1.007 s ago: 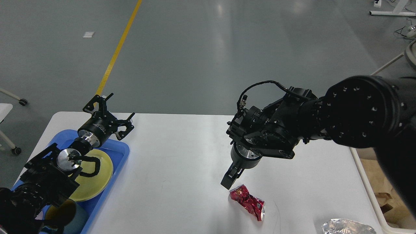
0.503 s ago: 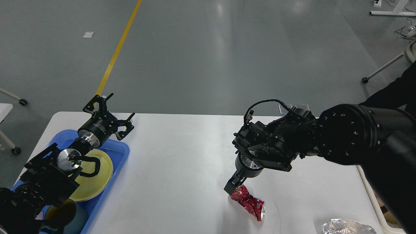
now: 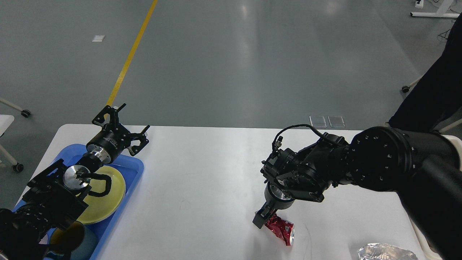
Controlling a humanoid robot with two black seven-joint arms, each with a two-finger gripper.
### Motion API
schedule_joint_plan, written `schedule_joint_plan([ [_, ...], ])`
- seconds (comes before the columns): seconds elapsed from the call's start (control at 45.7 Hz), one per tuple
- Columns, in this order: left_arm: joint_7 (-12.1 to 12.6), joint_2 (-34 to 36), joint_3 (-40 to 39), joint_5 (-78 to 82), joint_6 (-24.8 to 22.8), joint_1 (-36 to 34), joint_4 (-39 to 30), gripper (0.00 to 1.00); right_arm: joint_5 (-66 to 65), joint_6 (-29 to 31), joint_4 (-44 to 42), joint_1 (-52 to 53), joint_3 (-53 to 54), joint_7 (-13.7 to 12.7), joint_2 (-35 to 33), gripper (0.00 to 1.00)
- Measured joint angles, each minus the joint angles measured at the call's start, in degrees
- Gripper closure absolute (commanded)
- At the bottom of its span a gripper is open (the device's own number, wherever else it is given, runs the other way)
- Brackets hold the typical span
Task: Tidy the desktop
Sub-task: 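Close the right gripper on the red wrapper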
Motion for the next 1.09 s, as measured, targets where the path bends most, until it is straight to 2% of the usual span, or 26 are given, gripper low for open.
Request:
schedule_joint_plan([
  [0.175, 0.00, 0.00, 0.00, 0.00, 0.00, 0.00, 0.00, 0.04, -0.06, -0.25, -0.66, -1.39, -0.07, -0.20, -0.06, 0.04],
  [0.394, 0.00, 0.00, 0.00, 0.00, 0.00, 0.00, 0.00, 0.04, 0.26, -0.31, -1.34, -2.32, -0.19, -2.98, 0.00, 0.11],
  [0.547, 0.01, 0.00, 0.00, 0.00, 0.00, 0.00, 0.00, 0.04, 0.83, -0.23, -1.37, -2.54, -0.19, -3.46, 0.01, 0.15],
  [0.591, 0.01, 0.00, 0.00, 0.00, 0.00, 0.00, 0.00, 0.04, 0.84, -0.14, -1.38, -2.54, -0.20, -3.51, 0.01, 0.22],
  [0.656, 0.01, 0.00, 0.00, 0.00, 0.00, 0.00, 0.00, 0.04, 0.85, -0.04, -1.38, -2.55, -0.25, -3.82, 0.01, 0.37],
  [0.7, 0.01, 0.00, 0.00, 0.00, 0.00, 0.00, 0.00, 0.04, 0.86, 0.04, -1.38, -2.55, -0.26, -4.30, 0.01, 0.48],
  [0.766, 0.01, 0.00, 0.00, 0.00, 0.00, 0.00, 0.00, 0.04, 0.86, 0.28, -1.38, -2.55, -0.27, -5.50, 0.01, 0.59],
  [0.897, 0.04, 0.00, 0.00, 0.00, 0.00, 0.00, 0.00, 0.04, 0.86, 0.71, -1.38, -2.61, -0.24, -7.88, 0.01, 0.68],
  [1.029, 0.04, 0.00, 0.00, 0.00, 0.00, 0.00, 0.00, 0.04, 0.86, 0.81, -1.31, -2.71, -0.19, -8.34, 0.01, 0.75],
  [1.094, 0.03, 0.00, 0.00, 0.00, 0.00, 0.00, 0.00, 0.04, 0.86, 0.82, -1.30, -2.71, -0.18, -8.37, 0.01, 0.82],
])
